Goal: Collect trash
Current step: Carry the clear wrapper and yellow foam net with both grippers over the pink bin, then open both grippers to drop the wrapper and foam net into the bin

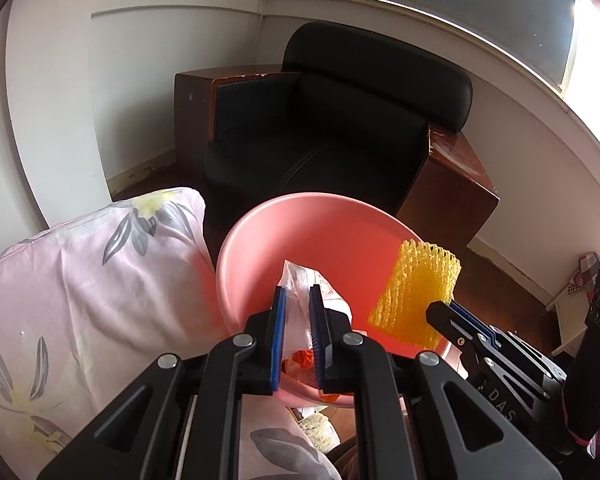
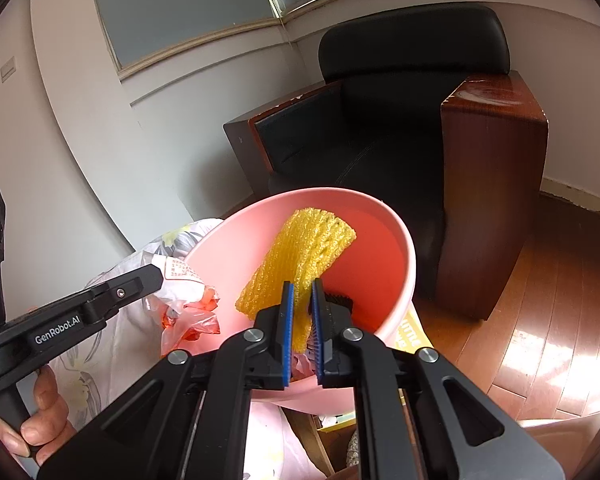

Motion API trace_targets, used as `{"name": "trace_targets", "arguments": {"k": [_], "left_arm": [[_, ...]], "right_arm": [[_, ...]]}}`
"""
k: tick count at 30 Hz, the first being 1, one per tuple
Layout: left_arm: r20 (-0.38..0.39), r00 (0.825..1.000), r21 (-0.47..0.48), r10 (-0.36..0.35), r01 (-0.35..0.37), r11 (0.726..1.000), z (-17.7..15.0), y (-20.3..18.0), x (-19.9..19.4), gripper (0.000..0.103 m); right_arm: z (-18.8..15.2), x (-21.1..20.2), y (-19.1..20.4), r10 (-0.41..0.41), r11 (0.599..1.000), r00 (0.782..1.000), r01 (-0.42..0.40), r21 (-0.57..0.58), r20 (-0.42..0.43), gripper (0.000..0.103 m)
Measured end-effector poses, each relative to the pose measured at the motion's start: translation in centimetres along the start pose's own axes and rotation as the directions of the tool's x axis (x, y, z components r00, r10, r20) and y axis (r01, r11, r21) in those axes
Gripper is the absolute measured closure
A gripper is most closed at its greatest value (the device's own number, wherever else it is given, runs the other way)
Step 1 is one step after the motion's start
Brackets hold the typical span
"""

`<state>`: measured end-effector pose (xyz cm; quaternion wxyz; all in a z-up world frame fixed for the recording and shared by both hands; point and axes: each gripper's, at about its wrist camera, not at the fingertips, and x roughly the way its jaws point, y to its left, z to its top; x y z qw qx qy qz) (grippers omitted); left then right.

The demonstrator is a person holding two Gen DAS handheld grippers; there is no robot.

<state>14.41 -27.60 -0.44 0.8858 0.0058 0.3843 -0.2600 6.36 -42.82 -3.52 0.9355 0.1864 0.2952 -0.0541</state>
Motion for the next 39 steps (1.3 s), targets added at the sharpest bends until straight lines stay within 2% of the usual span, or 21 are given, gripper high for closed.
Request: {"name": "trace_targets", "arguments": {"k": [20,25,27,33,39], "left_arm": [[0.020,1.000,0.083,0.015,-0.017,0.996,0.3,-2.2,1.0,0.083],[0.029,1.000,0.087,0.012,-0.014,0.996,0.3,-2.4,0.8,0.064],[0.035,0.999,0.095,0.014,-0.017,0.995,0.4,-2.4,0.6,0.060],[0.047,0.999,0.100,0.026,-0.031,0.995,0.3,-2.2,0.2,0.054],[0.059,0.998,0.094,0.037,-0.042,0.995,0.1,-1.5,-0.4,0.053]], "right_arm": [[-0.1,0.6,-0.3,-0.029,1.000,1.000,0.029,-0.006,-0.009,0.094],[-0.1,0.5,-0.4,-0.030,1.000,1.000,0.030,-0.004,-0.009,0.094],[-0.1,0.6,-0.4,-0.029,1.000,1.000,0.029,-0.005,-0.009,0.094],[-0.1,0.5,-0.4,-0.026,1.000,1.000,0.026,-0.003,-0.017,0.094],[0.2,1.2,-0.3,-0.024,1.000,0.999,0.025,0.012,-0.047,0.091]]}}
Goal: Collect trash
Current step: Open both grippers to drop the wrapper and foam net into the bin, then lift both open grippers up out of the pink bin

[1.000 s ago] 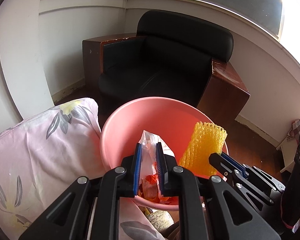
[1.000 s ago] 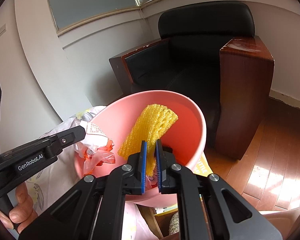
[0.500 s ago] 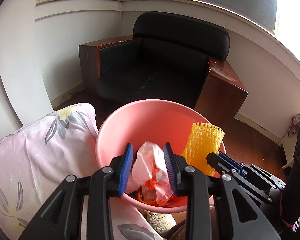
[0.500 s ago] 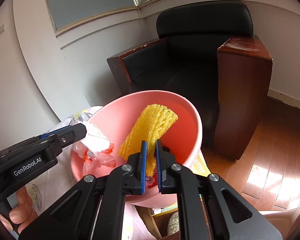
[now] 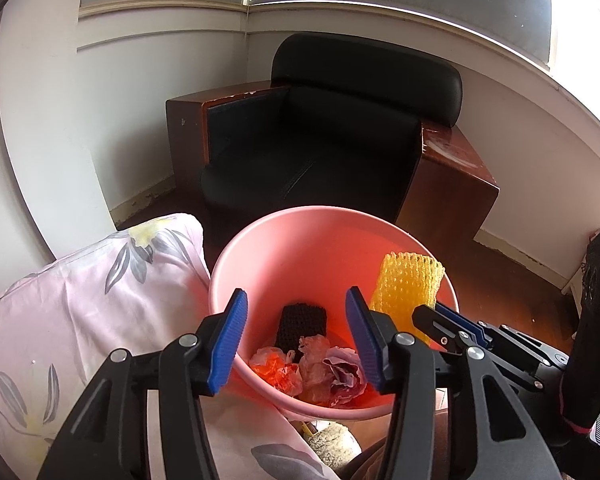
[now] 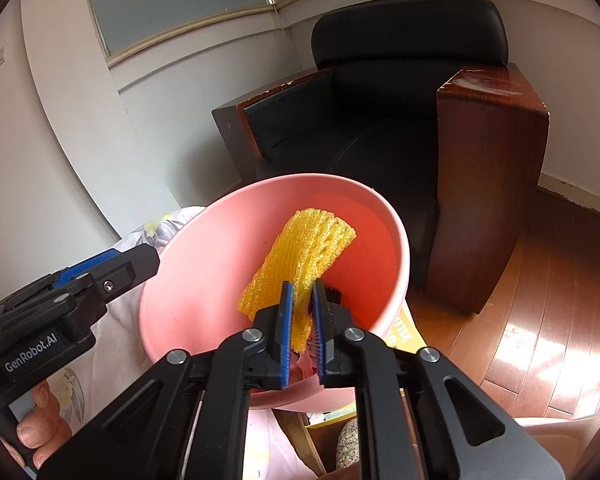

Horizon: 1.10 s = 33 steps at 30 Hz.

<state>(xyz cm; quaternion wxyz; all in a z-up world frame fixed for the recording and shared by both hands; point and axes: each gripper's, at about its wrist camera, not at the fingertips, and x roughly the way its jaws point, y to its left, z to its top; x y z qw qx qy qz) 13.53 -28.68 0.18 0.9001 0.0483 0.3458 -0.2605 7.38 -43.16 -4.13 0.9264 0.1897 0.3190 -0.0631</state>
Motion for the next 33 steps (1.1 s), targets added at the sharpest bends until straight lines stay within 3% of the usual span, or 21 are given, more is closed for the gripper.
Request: {"name": "trace_targets", "arguments": {"k": [5,14,18,29,33], "left_arm": [[0.001,1.000,-0.013,0.011,-0.011,1.000,-0.2,0.6,-0.5,0.051],[0.000,0.999,-0.048,0.035,-0.035,0.998,-1.1,1.9,-1.7,0.050],[0.013,0.999,-0.059,0.041,-0.040,0.997,-1.4,2.1,-2.9,0.050],[0.080,0.995,-0.047,0.060,-0.056,0.997,-3.1,2.2,-7.5,0.050],[0.107,0.992,-0.049,0.062,-0.057,0.997,-3.9,2.2,-9.4,0.050]], "right_arm": [[0.1,-0.4,0.4,0.022,1.000,1.000,-0.022,-0.013,0.019,0.076],[-0.3,-1.8,1.8,0.030,0.998,0.999,-0.028,-0.060,0.029,0.075],[-0.9,-2.8,2.5,0.032,0.998,0.999,-0.029,-0.062,0.042,0.056],[-1.7,-6.3,3.8,0.048,0.997,0.995,-0.043,-0.059,0.090,0.052],[-1.8,-7.5,4.6,0.065,0.995,0.992,-0.056,-0.077,0.109,0.042]]}}
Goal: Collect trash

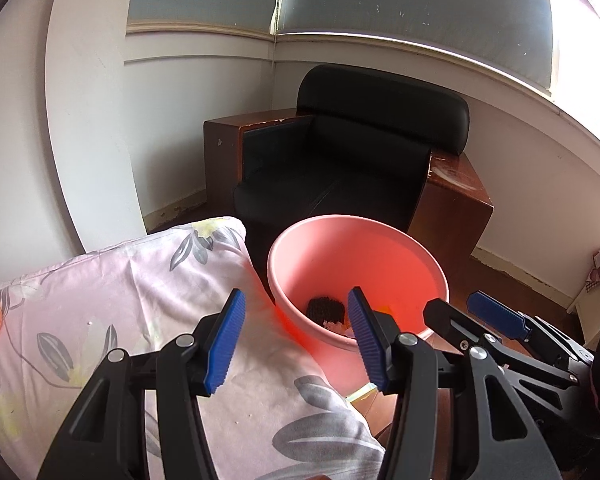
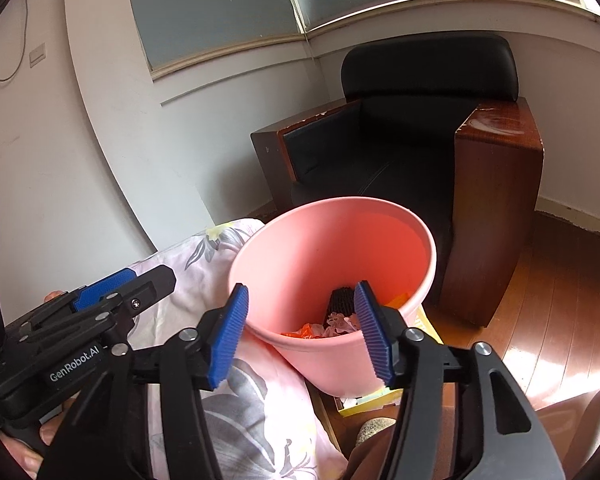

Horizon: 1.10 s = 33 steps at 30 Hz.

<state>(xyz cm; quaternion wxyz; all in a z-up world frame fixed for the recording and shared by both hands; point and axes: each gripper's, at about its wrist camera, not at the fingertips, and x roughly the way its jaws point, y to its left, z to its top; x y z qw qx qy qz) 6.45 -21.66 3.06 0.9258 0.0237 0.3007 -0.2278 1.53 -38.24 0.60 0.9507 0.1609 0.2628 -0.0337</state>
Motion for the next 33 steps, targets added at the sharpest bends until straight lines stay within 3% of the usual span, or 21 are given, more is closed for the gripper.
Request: {"name": "trace_targets", "arguments": {"k": [11,33], "left_arm": [[0.022,0.999,-0.026,0.024,-0.023,0.999,-1.5,1.2,-2.9,0.051],[0.042,0.999,-0.073,0.024,-0.021,0.997,-2.7,3.6,-5.0,0.051]], "right_arm": [[-1.1,-2.1,2.0,-0.022,0.998,0.999,0.024,-0.058,0.036,0.041],[-2.2,-3.1,4.3,-0.043,0.993,0.998,0.048,-0.106,0.049,0.041]]}}
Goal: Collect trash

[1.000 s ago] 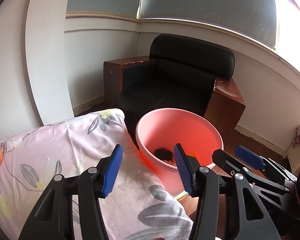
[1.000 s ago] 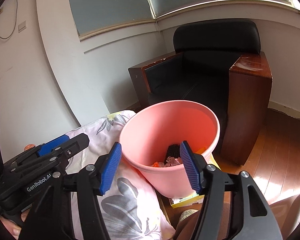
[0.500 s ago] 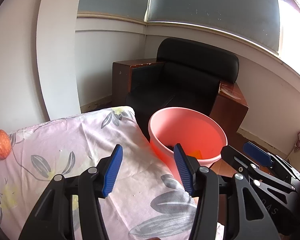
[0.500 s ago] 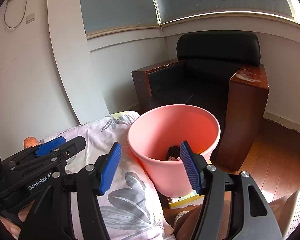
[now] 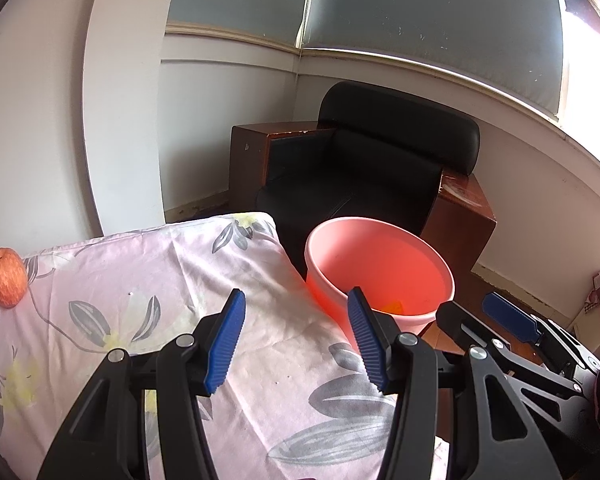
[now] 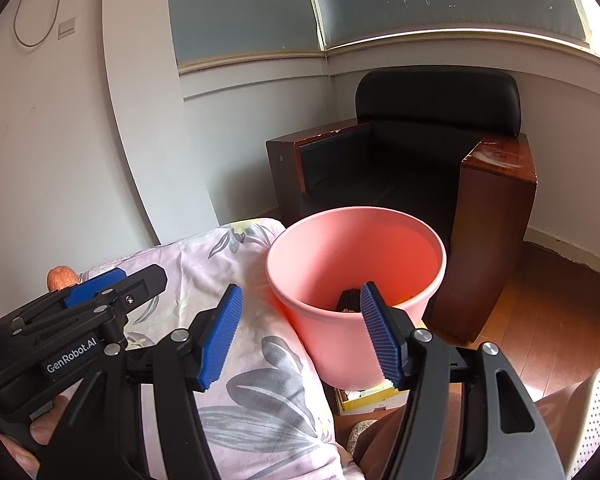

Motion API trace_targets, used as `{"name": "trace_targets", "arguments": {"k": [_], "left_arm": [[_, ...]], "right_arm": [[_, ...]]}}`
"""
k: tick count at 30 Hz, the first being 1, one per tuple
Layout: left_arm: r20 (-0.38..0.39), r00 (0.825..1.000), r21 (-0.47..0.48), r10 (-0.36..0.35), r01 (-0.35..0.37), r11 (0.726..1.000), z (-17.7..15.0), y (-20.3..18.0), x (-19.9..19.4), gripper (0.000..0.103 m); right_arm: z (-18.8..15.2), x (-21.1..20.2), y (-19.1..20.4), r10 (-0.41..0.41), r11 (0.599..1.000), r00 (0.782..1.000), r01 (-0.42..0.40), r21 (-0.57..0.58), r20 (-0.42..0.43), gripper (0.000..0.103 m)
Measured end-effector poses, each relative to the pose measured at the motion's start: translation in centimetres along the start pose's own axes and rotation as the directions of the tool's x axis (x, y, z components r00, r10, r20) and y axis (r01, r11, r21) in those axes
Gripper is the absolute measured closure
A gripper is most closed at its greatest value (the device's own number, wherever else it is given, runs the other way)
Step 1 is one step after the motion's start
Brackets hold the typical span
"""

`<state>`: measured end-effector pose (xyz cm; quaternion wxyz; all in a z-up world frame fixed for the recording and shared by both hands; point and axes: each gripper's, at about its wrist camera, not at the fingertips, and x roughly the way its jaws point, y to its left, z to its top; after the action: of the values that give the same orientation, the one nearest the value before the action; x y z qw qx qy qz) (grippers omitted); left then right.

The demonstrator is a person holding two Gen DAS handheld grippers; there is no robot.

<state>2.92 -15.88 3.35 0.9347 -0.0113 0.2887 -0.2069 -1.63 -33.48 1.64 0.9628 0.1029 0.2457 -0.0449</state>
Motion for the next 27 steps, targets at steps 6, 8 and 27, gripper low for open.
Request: {"name": "trace_targets", "arguments": {"k": [6,8,27], "left_arm": [[-0.004,1.000,-0.008,0.003,-0.003,1.000,-0.21,0.26,0.00,0.051],[-0.005,1.000,-0.012,0.005,-0.005,1.000,-0.21,0.32,0.05,0.051],[-0.024,1.000,-0.028,0.007,-0.008,1.000,-0.33,0.72,0.93,0.051]], "right_arm": [[-0.27,0.12,0.32,-0.004,1.000,1.000,0.003,-0.007,-0.006,0.041],[-0.35,0.15,0.37,-0.004,1.000,1.000,0.004,-0.009,-0.008,0.041],[-0.33,1.02,0.07,0.008,1.000,0.999,-0.008,0.005,-0.044,0.041]]}}
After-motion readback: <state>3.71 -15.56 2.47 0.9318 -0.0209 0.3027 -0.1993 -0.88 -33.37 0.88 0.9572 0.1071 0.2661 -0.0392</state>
